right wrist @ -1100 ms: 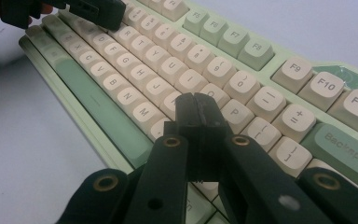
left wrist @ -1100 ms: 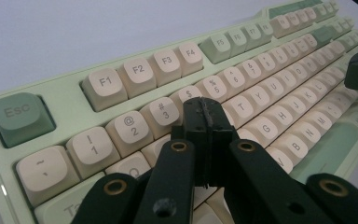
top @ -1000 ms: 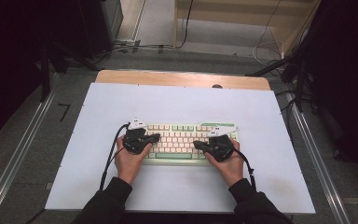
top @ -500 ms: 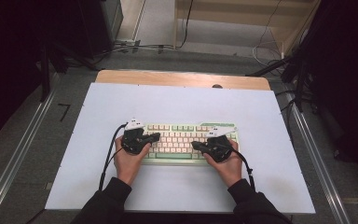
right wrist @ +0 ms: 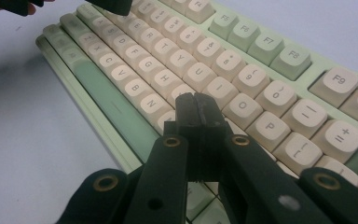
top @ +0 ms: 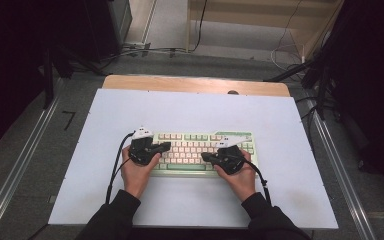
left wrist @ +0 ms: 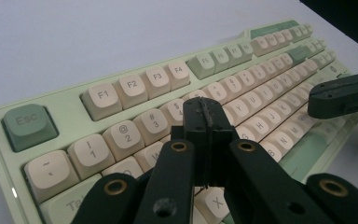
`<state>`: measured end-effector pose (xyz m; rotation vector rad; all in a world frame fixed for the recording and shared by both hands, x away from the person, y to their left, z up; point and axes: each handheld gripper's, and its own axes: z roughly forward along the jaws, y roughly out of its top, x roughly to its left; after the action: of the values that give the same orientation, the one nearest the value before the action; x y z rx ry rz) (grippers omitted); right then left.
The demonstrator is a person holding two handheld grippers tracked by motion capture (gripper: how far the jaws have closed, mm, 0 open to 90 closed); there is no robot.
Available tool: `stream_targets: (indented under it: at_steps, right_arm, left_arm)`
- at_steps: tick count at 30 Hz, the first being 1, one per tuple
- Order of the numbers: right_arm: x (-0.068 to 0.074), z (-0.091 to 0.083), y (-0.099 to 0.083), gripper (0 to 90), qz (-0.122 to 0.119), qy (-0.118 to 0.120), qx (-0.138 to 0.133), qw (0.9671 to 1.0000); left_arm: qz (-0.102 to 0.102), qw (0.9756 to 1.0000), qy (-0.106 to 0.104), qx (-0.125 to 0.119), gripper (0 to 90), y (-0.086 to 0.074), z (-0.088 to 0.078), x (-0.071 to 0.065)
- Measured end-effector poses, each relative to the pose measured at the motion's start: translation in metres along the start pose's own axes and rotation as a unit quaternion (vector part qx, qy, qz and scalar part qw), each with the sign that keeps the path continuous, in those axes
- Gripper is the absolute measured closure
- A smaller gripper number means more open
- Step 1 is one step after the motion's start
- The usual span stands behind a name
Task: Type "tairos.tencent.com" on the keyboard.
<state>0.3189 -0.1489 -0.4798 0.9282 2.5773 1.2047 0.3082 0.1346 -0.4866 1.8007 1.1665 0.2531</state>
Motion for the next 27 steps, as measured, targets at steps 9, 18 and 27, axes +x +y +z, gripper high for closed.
stream_targets:
  at_steps: [9, 18, 27]
  right_arm:
    - [0.003, 0.003, 0.004, 87.6, -0.004, 0.003, -0.001, 1.0000]
    - [0.007, 0.009, 0.007, 87.6, -0.011, 0.009, 0.001, 0.9999]
    - [0.010, 0.012, 0.008, 87.6, -0.014, 0.012, 0.005, 0.9998]
  left_arm:
    - [0.001, 1.0000, 0.002, 0.000, 90.0, 0.000, 0.001, 0.000]
    - [0.002, 1.0000, 0.001, 0.000, 90.0, 0.000, 0.001, -0.001]
    - [0.001, 1.0000, 0.001, 0.001, 90.0, -0.001, 0.001, 0.000]
